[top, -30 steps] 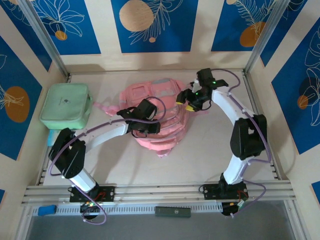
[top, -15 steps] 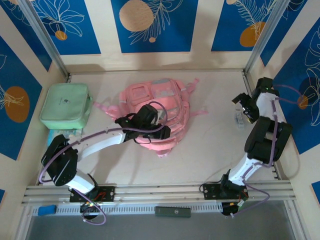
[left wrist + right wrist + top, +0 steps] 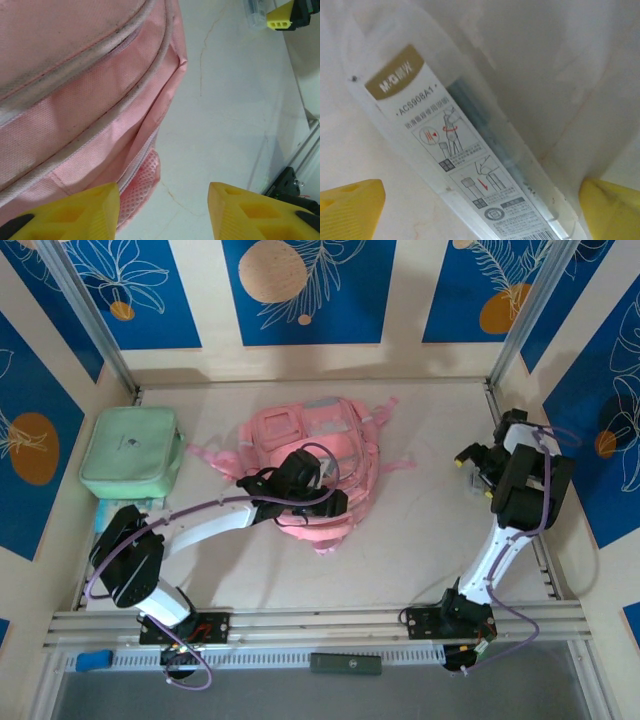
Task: Pack books, pencil case, and school supplies into a backpack
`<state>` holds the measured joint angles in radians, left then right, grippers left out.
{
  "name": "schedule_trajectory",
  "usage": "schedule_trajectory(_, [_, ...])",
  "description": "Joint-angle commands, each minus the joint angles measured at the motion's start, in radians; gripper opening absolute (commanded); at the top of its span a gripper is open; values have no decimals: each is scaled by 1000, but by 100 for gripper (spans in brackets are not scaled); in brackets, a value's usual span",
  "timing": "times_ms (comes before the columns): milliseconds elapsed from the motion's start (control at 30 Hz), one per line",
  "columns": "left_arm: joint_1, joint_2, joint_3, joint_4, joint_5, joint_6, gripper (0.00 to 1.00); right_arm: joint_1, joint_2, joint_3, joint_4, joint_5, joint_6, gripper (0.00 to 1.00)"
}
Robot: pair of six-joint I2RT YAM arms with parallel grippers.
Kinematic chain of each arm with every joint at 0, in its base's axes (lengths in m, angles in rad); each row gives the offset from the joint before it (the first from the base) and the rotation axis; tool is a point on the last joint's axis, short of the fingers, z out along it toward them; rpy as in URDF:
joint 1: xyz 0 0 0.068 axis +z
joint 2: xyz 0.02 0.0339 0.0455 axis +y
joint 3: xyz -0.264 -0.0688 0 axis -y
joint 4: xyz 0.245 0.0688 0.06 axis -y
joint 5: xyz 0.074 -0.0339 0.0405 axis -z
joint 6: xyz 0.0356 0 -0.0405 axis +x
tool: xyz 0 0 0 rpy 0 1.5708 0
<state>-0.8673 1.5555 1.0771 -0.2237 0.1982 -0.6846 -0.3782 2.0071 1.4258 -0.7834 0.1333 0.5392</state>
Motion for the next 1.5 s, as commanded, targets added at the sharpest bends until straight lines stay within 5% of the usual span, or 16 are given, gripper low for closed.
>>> schedule_trajectory(0, [-6,-5,58,-67,-55,76,51,66,-65,-41,-25,-39,-1,99])
schedule_trajectory(367, [4,14,207,-264,-191,357,58,45,20,31,-108,67,-96,78])
schedule_trajectory(567, [10,100,340,-386,-254,533,64,55,77,80,-106,44,-80,81])
schedule_trajectory(900, [13,187,414,-449,-281,711,73,55,54,43,-71,-24,-58,41])
schedule_trajectory(1033, [14,221,429,-469,-285,764,80,57,-4,-6,-43,-77,-53,32])
schedule_trajectory(1267, [21,293,480,-437,-344,787,80,85,-147,-111,-1,-163,-25,26])
schedule_trajectory(1467, [54,318,511,-425,-394,796,70,134,-253,-157,6,-212,-11,23])
